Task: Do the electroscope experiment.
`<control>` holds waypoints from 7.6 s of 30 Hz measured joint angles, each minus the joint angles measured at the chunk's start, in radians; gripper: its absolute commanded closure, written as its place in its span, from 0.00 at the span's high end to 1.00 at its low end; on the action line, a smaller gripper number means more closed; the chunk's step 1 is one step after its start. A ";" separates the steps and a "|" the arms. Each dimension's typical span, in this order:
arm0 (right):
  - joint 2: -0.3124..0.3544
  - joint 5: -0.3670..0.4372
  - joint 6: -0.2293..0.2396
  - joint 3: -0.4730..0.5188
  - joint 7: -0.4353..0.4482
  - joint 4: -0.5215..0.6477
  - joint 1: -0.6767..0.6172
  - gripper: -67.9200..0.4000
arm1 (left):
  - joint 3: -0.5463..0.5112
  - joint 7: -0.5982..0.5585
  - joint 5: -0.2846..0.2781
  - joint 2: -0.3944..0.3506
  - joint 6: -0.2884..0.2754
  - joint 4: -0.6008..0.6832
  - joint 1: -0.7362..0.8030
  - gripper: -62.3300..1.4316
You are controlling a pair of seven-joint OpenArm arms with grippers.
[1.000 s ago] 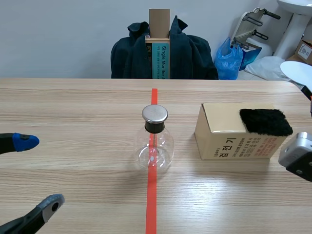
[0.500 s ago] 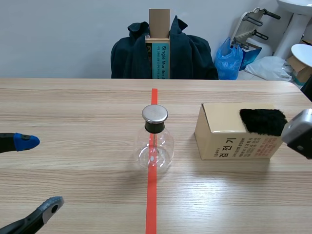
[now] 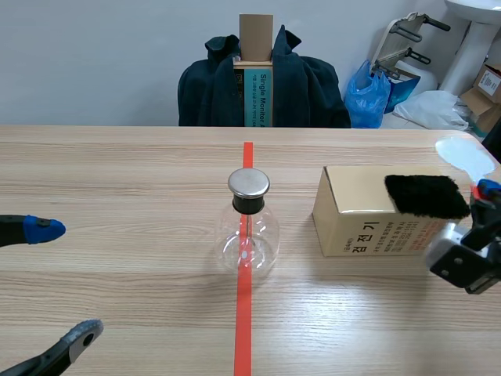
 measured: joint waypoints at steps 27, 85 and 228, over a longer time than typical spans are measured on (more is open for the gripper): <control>-0.014 -0.014 0.042 -0.014 0.129 -0.169 0.049 0.02 | 0.000 -0.004 0.000 0.000 0.000 0.000 0.000 1.00; 0.013 -0.085 0.142 -0.031 0.076 -0.163 0.055 0.02 | 0.000 -0.008 0.000 0.000 0.003 0.000 0.000 1.00; 0.039 -0.051 0.047 -0.426 0.005 0.056 0.147 0.02 | 0.683 0.222 -0.011 0.315 -0.077 -0.799 -0.975 0.07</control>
